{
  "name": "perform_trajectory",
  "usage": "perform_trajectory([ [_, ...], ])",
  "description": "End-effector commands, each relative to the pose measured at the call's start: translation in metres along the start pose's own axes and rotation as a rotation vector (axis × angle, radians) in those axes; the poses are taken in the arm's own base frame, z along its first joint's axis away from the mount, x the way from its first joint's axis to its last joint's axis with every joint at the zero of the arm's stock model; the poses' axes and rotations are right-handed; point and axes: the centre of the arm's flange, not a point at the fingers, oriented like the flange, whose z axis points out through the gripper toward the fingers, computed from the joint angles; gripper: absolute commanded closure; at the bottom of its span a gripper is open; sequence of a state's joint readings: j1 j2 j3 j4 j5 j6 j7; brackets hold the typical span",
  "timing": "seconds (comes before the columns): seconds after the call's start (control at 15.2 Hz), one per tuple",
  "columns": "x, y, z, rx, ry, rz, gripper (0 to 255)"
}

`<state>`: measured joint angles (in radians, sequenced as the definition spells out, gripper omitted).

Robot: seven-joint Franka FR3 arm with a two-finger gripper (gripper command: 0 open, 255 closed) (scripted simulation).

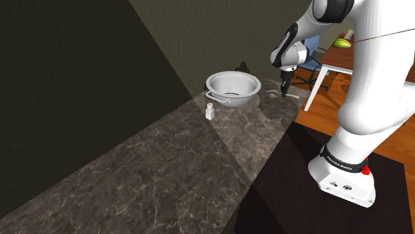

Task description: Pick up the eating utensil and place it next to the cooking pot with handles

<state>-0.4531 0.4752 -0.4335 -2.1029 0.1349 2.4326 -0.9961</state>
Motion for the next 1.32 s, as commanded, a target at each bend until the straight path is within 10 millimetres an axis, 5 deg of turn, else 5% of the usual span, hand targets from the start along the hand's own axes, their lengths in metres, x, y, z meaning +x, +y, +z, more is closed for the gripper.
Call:
perform_trajectory([
  [0.0, 0.000, 0.000, 0.001, 0.000, 0.000, 0.000, 255],
  [0.2, 0.000, 0.000, 0.001, 0.000, 0.000, 0.000, 255],
  [0.26, 0.000, 0.000, 0.001, 0.000, 0.000, 0.000, 0],
  [0.59, 0.000, 0.000, 0.001, 0.000, 0.000, 0.000, 0],
  [0.86, 0.000, 0.000, -0.049, 0.000, 0.000, 0.000, 0],
  [1.25, 0.000, 0.000, -0.049, 0.000, 0.000, 0.000, 0],
])
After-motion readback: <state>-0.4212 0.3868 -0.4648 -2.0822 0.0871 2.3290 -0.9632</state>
